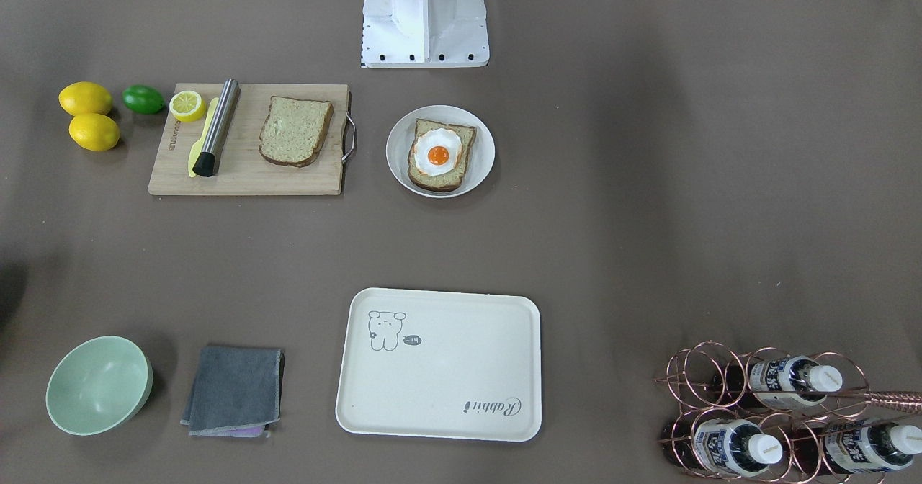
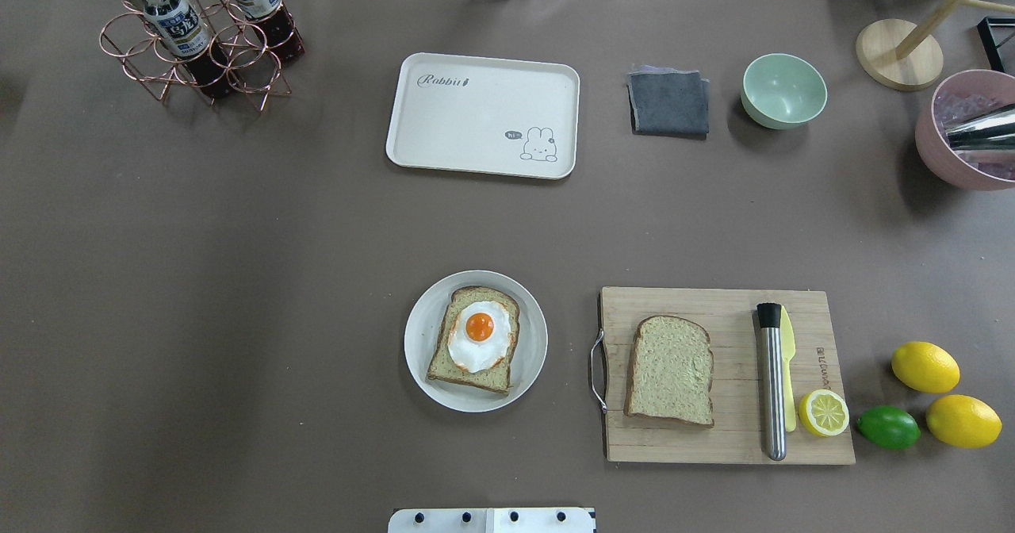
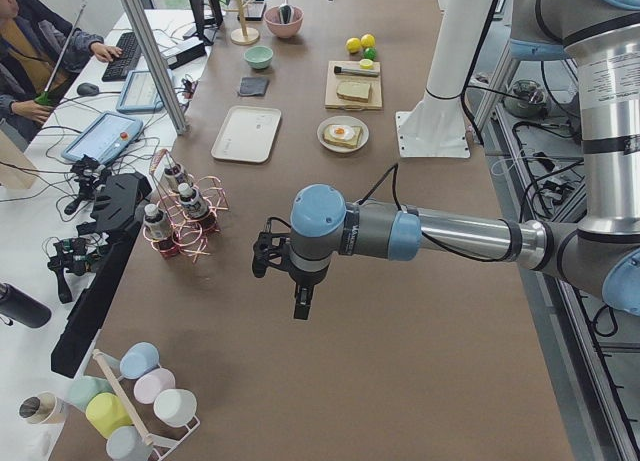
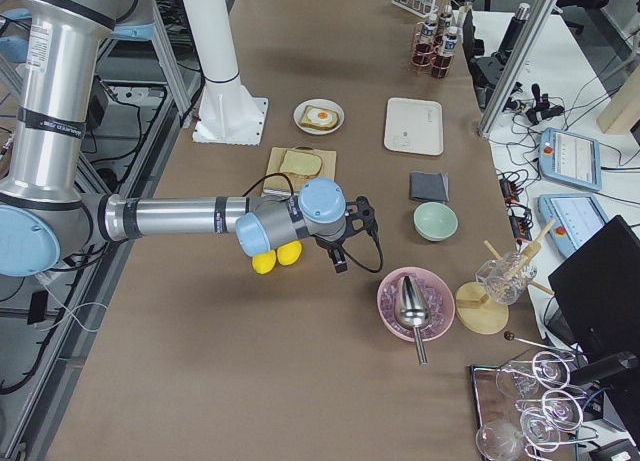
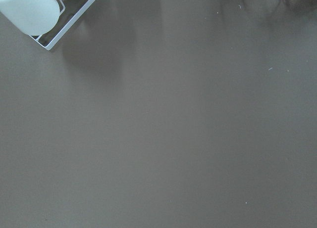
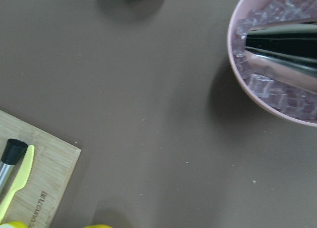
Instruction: Make sandwich and place on tray
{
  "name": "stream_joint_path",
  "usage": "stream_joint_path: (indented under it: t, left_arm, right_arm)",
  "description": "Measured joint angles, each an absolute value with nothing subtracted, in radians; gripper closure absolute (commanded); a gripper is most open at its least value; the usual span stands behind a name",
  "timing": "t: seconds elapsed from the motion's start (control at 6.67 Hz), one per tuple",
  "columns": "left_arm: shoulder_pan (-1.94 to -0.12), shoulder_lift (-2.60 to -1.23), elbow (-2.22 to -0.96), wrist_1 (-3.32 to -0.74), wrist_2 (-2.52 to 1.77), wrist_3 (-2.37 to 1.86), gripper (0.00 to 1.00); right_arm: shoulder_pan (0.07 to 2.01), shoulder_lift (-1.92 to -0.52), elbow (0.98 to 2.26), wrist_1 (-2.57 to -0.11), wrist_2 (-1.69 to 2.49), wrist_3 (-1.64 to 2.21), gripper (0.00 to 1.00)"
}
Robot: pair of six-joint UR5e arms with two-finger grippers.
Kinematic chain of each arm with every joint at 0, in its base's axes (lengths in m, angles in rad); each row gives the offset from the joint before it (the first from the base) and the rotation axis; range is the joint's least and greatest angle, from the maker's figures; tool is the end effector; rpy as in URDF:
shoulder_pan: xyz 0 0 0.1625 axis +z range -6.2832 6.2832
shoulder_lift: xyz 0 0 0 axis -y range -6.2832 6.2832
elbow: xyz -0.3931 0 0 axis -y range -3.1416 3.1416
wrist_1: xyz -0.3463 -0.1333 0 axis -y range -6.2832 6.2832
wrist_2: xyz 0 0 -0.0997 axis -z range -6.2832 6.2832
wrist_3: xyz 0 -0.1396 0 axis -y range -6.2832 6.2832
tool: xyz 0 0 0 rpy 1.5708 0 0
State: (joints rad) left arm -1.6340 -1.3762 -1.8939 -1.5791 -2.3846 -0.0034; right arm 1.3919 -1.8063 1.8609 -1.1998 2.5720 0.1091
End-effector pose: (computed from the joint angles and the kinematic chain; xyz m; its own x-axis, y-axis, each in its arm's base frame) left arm -0.0557 -0.3765 0.5852 0.6914 0.0522 -0.7206 0.0649 0.9889 0.1339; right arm -0.0514 -0.3728 0.5533 0.4837 -0.3379 0.8074 0.1101 0.9386 0.3269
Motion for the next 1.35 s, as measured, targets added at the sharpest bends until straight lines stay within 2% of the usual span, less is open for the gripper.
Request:
stream_joint_path:
  t: [0.6,0.9,1.35]
  left_arm:
    - [-1.627,-1.391,-1.87,-1.624,-2.389,-0.082,0.02]
    - [-1.608,-1.395,-1.853,-1.643,-2.383,-0.094,0.02]
    - [-1.602,-1.41,-1.826,-1.646,-2.382,-0.099,0.02]
  right_arm:
    - [1.116,-1.729,1.897,-0.987,2.508,0.729,0.04]
    - [0.954,-1.667,1.935,-0.932,2.397,1.031,0.17]
    - [0.726,-1.581,1.982,-0.927,2.188,1.312,0.18]
